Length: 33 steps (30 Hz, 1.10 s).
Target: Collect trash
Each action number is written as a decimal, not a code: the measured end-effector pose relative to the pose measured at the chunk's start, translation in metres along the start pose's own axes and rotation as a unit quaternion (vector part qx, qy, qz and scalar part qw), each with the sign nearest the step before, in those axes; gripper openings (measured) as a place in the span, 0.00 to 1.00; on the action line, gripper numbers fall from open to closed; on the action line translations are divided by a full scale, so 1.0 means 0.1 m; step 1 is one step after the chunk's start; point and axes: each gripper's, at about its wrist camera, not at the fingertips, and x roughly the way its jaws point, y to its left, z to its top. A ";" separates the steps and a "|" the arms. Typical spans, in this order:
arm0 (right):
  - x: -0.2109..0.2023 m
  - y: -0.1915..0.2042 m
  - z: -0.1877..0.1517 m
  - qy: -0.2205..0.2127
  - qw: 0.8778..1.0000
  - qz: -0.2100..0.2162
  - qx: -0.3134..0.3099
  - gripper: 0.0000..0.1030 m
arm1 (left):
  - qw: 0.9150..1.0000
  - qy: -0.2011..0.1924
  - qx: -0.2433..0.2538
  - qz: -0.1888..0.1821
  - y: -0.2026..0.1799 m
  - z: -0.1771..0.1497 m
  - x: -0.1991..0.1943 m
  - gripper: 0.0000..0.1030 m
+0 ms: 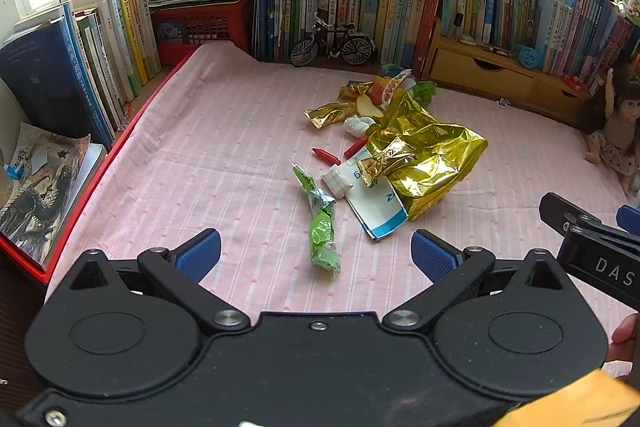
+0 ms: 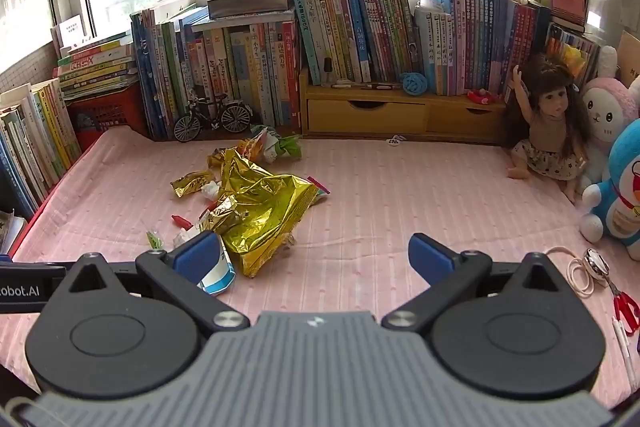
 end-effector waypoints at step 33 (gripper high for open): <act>-0.12 -0.02 -0.03 -0.012 1.000 0.026 -0.003 1.00 | 1.000 -0.004 0.000 -0.002 -0.03 0.07 -0.13 0.99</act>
